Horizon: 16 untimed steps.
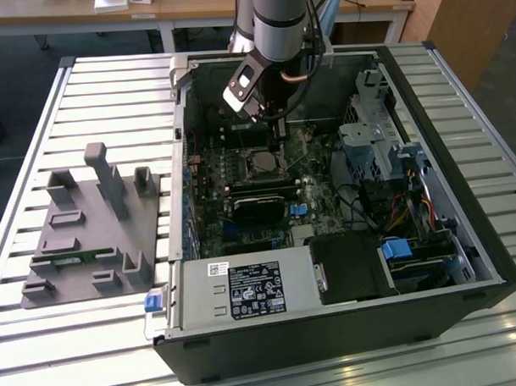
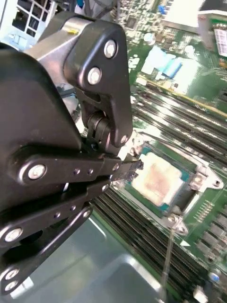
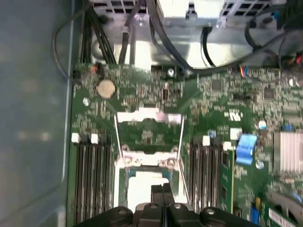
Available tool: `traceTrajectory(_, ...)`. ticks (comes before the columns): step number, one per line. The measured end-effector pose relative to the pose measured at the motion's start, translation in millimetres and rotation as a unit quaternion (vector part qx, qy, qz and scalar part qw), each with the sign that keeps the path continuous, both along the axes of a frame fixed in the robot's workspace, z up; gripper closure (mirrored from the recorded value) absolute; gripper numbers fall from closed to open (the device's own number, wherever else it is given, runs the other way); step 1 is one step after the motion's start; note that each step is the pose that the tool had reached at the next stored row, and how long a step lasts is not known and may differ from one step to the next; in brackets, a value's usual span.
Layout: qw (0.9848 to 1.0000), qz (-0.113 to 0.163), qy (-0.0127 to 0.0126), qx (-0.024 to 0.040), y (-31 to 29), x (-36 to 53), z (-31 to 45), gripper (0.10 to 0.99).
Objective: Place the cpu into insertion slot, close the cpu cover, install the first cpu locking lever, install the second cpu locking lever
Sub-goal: 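Close the cpu cover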
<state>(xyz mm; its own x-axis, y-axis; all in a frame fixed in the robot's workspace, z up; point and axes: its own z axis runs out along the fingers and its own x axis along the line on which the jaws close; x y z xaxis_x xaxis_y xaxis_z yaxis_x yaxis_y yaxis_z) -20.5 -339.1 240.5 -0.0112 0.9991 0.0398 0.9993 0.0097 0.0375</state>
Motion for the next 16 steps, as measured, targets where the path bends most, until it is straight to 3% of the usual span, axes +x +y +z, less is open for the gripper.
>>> traceTrajectory(2,1.0000,0.000,0.0030,0.0004,-0.1,2.0,2.0,0.980)
traceTrajectory(6,1.0000,0.000,0.0037,0.0006,-0.1,2.1,13.3,0.980)
traceTrajectory(8,1.0000,0.000,0.0040,0.0008,0.0,4.3,13.8,0.980)
traceTrajectory(13,1.0000,0.004,0.0077,0.0009,0.0,22.3,13.9,0.980)
traceTrajectory(16,1.0000,0.005,0.0084,0.0009,0.1,30.9,13.7,0.980)
